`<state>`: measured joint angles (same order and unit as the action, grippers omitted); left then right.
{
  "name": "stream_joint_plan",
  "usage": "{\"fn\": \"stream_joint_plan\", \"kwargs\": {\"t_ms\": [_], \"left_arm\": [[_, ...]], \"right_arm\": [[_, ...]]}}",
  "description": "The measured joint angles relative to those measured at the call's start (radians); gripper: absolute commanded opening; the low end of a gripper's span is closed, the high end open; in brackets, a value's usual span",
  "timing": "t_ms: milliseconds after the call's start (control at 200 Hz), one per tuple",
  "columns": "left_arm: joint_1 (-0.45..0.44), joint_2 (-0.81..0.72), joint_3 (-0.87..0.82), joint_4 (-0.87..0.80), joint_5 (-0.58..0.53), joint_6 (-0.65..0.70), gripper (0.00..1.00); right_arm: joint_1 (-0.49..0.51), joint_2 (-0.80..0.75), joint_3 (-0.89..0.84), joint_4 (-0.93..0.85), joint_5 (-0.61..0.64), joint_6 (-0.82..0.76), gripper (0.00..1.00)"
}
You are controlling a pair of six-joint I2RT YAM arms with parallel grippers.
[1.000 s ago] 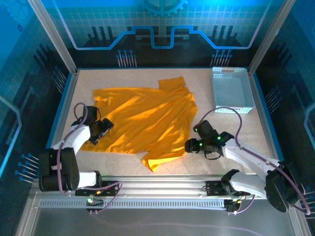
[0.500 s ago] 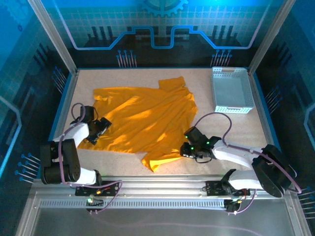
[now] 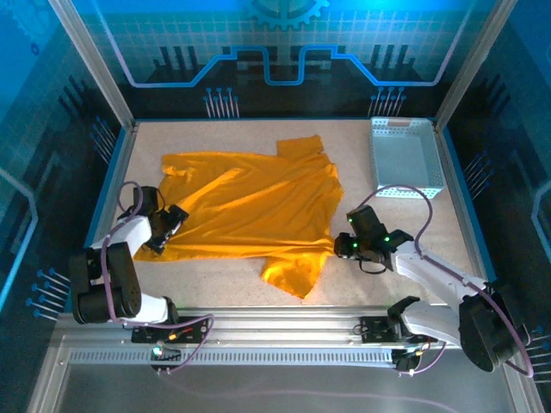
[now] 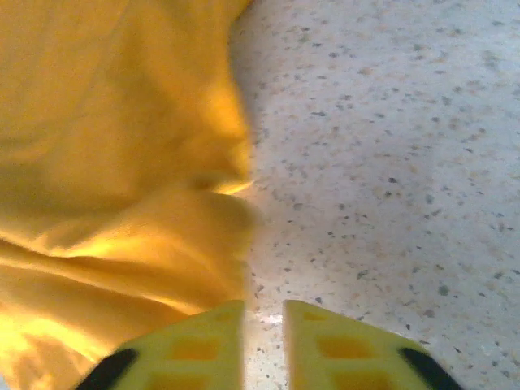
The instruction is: Fold the inside-out t-shirt
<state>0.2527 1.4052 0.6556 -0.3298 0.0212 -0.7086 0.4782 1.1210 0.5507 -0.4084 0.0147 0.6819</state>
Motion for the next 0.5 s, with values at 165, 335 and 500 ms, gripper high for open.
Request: {"fn": "stream_joint_plan", "kwargs": {"t_ms": [165, 335, 500], "left_arm": [[-0.011, -0.013, -0.007, 0.004, -0.002, 0.003, 0.97], [-0.041, -0.032, -0.007, -0.024, -0.01, 0.004, 0.97], [-0.051, -0.053, -0.007, -0.043, -0.028, 0.004, 0.97]], "right_arm": [[0.013, 0.01, 0.0, -0.048, 0.008, -0.02, 0.49], [0.167, -0.037, 0.0, -0.101, 0.037, 0.015, 0.52], [0.314, -0.019, -0.001, -0.09, 0.038, 0.102, 0.53]]}}
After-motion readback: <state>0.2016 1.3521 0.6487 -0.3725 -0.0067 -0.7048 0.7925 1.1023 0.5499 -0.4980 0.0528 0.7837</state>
